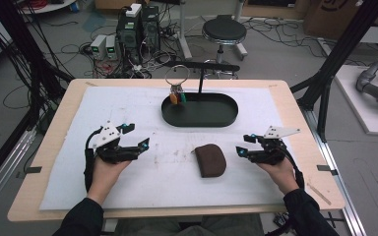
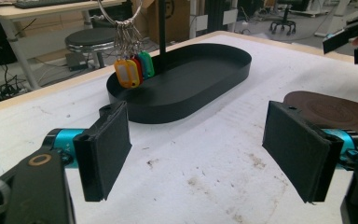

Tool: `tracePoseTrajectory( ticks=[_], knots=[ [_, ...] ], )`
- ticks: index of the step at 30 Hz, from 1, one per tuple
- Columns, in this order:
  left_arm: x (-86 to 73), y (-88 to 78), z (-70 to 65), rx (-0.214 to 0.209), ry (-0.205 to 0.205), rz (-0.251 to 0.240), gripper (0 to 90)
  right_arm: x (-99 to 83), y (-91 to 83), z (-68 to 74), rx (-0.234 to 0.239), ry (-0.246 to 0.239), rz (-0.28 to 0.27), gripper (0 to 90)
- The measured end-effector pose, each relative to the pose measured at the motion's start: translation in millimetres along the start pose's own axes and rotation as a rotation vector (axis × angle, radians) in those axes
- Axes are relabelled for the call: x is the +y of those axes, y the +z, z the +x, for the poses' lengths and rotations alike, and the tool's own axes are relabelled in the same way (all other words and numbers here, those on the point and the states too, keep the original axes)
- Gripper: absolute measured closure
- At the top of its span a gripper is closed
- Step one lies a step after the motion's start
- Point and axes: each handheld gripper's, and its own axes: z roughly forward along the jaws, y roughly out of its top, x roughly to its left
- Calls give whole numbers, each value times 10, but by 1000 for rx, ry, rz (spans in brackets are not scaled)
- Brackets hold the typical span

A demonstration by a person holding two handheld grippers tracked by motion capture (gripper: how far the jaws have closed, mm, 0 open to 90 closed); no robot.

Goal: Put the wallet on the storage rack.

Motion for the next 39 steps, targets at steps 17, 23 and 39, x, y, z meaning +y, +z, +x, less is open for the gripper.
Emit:
tracePoseTrajectory(
  ticks=[17, 23, 39],
  knots=[
    [4, 12, -20, -8, 4, 2, 230, -2, 310, 162, 106, 58, 120, 436],
    [-2, 27, -20, -8, 4, 5, 230, -29, 421, 180, 136, 90, 188, 420],
    [5, 79, -71, -19, 13, 14, 230, -10, 429, 204, 205, 75, 193, 787]
  ],
)
